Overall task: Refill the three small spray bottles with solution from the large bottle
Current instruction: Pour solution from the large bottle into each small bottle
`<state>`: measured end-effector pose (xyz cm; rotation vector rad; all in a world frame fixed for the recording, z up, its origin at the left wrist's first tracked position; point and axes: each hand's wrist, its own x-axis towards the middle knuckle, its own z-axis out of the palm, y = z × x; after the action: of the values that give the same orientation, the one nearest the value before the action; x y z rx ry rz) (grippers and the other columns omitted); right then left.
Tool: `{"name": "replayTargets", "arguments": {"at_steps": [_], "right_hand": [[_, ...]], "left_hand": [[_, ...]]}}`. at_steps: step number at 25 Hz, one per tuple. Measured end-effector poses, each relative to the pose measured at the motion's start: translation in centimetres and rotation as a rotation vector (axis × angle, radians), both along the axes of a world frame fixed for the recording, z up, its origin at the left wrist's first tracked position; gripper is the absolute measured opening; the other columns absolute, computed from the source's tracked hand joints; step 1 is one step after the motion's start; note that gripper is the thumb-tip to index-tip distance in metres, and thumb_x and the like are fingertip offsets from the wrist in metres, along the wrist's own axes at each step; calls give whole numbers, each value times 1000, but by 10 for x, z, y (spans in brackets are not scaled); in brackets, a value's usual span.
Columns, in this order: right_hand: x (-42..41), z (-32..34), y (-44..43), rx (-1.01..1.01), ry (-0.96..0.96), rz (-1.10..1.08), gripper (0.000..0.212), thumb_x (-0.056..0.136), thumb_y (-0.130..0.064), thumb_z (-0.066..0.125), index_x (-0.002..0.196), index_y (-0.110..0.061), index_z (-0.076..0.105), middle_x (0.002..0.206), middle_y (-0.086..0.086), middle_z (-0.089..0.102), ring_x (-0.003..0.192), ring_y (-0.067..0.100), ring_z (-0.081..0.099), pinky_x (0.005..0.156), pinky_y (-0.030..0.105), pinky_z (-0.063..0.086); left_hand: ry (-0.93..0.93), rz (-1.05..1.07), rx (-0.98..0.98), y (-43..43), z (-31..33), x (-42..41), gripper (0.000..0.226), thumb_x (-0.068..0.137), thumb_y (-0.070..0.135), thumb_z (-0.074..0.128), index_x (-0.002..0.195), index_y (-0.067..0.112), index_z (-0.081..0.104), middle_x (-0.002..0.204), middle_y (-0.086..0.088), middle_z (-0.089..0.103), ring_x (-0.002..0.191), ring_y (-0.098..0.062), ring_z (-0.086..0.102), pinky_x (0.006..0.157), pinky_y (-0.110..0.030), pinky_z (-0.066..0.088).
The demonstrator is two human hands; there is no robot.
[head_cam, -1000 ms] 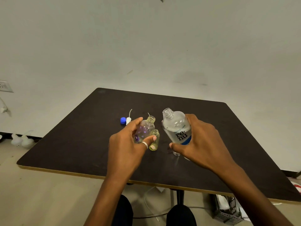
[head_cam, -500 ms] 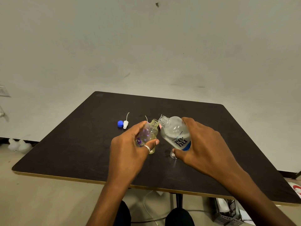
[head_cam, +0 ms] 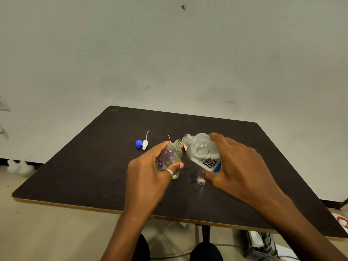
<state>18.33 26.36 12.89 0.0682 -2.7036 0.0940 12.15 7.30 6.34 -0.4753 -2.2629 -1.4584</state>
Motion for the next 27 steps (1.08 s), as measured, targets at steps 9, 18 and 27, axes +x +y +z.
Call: {"name": "replayTargets", "arguments": {"at_steps": [9,18,27], "right_hand": [[1,8,-4,109,-36,-35,78,73,-54,70,137,-26,35,115,-3,61,89,17,65,68,31,57],[2,14,-8,192,-51,-60,74,73,-54,68,134,-27,35,112,-5,61,85,17,63,61,26,53],[0,15,-8,254,-35,-67,78,68,-50,74,133,-23,39,111,0,64,83,21,65,57,29,51]], "left_hand": [[-3,21,-7,-2,0,2,66,69,33,89,130,24,65,112,12,72,90,17,57,80,7,37],[2,48,-4,-1,-1,5,65,71,32,87,131,24,65,115,8,72,95,3,64,82,3,41],[0,66,14,1,-3,4,63,70,32,87,129,26,66,115,7,73,96,2,64,84,-2,42]]}}
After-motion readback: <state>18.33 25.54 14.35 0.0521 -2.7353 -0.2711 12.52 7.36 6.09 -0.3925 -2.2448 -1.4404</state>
